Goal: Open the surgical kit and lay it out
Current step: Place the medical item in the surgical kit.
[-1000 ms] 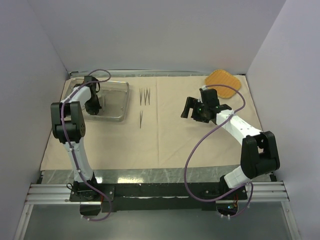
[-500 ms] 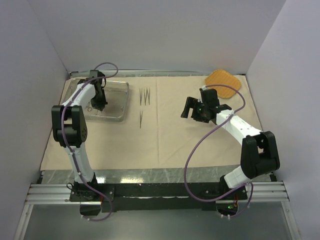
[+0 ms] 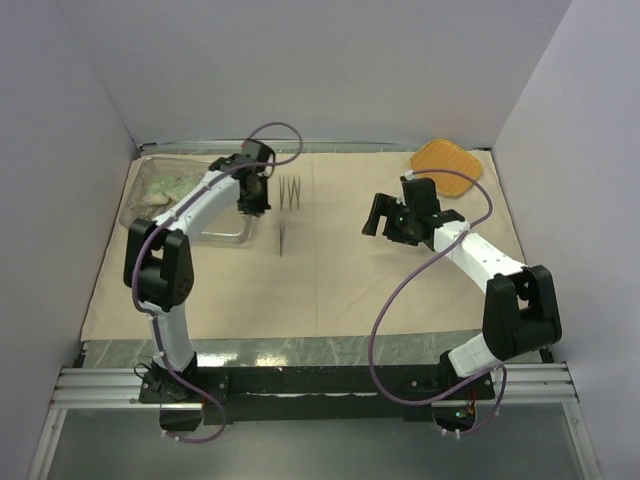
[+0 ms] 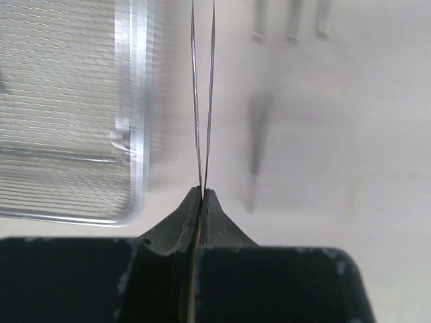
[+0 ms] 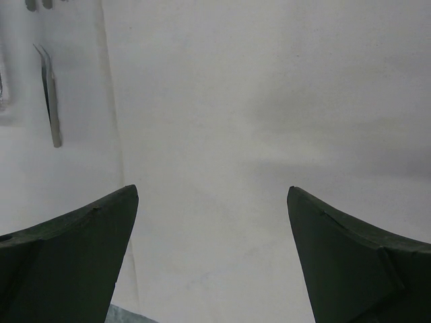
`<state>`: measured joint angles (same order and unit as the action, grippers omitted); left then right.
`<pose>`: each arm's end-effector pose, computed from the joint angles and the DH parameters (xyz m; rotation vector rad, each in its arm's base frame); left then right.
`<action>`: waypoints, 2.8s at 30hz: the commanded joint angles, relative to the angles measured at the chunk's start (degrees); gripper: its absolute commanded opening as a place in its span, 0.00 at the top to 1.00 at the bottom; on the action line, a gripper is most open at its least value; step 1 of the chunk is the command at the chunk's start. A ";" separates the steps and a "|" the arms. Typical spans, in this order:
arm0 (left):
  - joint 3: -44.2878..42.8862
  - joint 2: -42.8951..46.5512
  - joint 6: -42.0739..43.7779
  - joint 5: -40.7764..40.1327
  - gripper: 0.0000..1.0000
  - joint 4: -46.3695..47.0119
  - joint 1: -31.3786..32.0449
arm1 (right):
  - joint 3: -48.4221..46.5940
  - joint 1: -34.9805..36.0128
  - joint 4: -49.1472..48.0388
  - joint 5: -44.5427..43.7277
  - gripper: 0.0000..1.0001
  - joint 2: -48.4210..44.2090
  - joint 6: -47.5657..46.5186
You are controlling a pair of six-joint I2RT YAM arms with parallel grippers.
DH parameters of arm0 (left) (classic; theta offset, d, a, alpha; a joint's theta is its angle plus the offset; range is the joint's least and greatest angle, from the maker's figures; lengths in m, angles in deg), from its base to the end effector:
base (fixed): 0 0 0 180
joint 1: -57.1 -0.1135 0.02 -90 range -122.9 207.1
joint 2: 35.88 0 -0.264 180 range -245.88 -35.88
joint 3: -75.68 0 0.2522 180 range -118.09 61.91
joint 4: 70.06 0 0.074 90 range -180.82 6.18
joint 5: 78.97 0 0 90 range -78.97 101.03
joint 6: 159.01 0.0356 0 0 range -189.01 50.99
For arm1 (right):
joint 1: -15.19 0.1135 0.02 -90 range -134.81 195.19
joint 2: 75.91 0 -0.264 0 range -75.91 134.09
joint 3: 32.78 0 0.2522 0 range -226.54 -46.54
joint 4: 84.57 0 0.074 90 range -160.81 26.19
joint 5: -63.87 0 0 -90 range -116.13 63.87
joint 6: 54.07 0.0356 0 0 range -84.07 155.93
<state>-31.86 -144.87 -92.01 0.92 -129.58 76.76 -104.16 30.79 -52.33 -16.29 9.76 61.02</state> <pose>0.3891 -0.1324 0.2614 -0.1357 2.6044 -0.0307 0.3061 0.0918 0.2353 0.1181 2.4332 0.5339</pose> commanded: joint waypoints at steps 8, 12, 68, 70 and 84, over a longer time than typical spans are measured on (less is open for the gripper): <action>-0.62 -4.20 -11.10 -2.37 0.99 0.93 13.38 | 3.04 -0.04 -1.43 -1.32 0.00 -5.25 0.50; -0.79 -7.28 -11.01 -2.81 0.99 1.46 14.79 | 3.75 -0.13 -0.81 -1.76 0.00 -6.30 0.14; 0.44 -8.44 -13.29 -5.18 0.70 0.50 15.41 | 4.36 -0.04 -1.52 -0.79 0.00 -5.51 0.14; 0.61 -6.77 -13.47 -5.45 0.69 0.67 15.41 | 4.36 -0.04 -1.60 -0.71 0.00 -5.43 0.32; -1.32 3.60 -10.49 -13.27 0.67 1.37 5.84 | 4.98 -0.13 -2.13 -0.79 0.00 -6.13 0.67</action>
<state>-31.97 -145.39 -104.14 -8.52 -128.81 87.88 -99.73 30.79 -52.40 -17.05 4.49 61.61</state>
